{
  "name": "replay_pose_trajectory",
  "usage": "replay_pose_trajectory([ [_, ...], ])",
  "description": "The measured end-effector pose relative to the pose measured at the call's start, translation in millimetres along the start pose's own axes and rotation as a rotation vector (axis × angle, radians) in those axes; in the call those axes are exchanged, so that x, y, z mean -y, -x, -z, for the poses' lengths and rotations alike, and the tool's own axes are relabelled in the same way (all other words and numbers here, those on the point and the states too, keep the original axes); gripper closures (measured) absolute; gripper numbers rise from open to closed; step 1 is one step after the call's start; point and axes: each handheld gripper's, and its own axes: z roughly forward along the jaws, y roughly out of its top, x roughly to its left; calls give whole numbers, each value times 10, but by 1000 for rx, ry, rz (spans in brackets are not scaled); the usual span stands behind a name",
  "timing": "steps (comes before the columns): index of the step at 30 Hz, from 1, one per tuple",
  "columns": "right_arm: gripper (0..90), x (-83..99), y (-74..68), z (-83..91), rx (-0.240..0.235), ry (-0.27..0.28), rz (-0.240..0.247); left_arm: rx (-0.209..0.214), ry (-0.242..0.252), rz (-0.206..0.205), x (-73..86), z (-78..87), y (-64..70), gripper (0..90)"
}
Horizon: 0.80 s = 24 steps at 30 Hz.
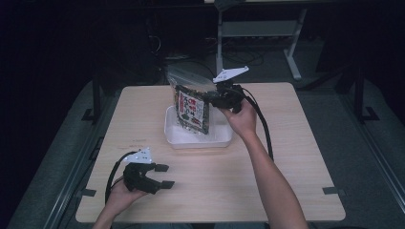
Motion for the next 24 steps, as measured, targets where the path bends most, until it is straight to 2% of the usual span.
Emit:
replay_pose_trajectory([
  [4, 774, 19, 12, -16, -2, -10, -6, -1, 3, 2, 3, 11, -3, 294],
  [13, 774, 79, 103, -15, -9, -10, -67, -3, 0, -2, -2, 9, -6, 294],
  [17, 761, 78, 115, -9, -5, -7, -69, -2, 0, 1, 0, 10, -12, 292],
  [18, 744, 77, 118, -4, -1, -2, -72, -2, 1, 2, 1, 9, -14, 292],
  [20, 609, 76, 123, -17, 9, -21, -87, -1, 0, 2, 0, 6, -16, 291],
  [24, 570, 98, 125, -28, 9, -44, -85, 1, -4, 2, -2, -6, -11, 291],
])
